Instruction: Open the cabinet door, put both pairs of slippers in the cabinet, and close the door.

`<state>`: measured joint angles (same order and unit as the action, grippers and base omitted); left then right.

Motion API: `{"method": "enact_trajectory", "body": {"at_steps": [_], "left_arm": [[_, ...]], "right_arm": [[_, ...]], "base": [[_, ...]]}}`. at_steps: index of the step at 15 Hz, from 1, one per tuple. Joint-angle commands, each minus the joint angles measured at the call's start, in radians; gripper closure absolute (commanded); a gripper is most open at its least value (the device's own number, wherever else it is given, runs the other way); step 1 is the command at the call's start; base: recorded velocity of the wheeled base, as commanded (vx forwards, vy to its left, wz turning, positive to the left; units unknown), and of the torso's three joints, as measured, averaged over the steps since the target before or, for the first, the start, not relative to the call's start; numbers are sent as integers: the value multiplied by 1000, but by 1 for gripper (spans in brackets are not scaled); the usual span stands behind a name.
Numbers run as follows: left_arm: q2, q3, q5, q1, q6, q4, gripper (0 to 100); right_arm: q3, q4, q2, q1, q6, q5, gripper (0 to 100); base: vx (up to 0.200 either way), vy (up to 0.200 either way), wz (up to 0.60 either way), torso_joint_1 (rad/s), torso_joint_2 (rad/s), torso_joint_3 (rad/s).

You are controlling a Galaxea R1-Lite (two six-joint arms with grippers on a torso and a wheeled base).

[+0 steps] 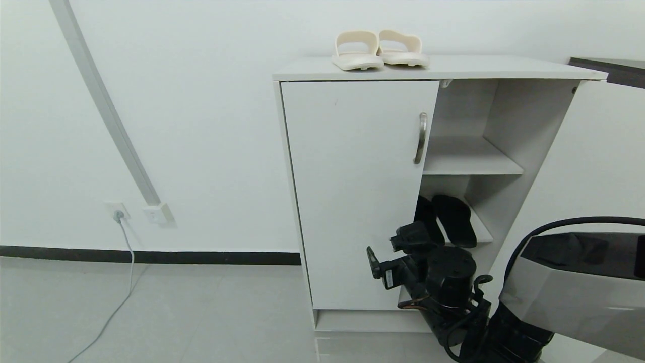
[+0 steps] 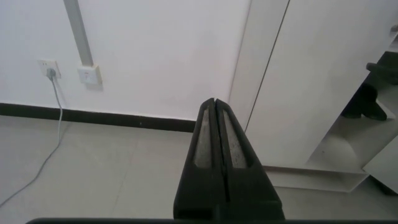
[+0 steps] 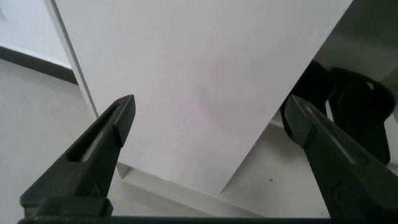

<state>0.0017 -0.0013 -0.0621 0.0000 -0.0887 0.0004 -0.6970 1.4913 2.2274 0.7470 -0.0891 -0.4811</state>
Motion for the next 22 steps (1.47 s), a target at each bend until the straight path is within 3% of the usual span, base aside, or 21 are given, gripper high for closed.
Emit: {"method": "enact_trajectory", "body": {"at_steps": [1,10,22], "left_arm": [[0,0,-1,0,0,0,100],[0,0,-1,0,0,-2,100],[0,0,-1,0,0,0,100]], "right_arm": [[1,3,3,5,0,-2,0],[-2,3,-15,17,-1,-4,0],[2,3,-12,17,-1,-4,0]], "base": [[0,0,0,12,-178,-246],[0,0,0,70,-424,-349],[0,0,0,172,-488,-321]]}}
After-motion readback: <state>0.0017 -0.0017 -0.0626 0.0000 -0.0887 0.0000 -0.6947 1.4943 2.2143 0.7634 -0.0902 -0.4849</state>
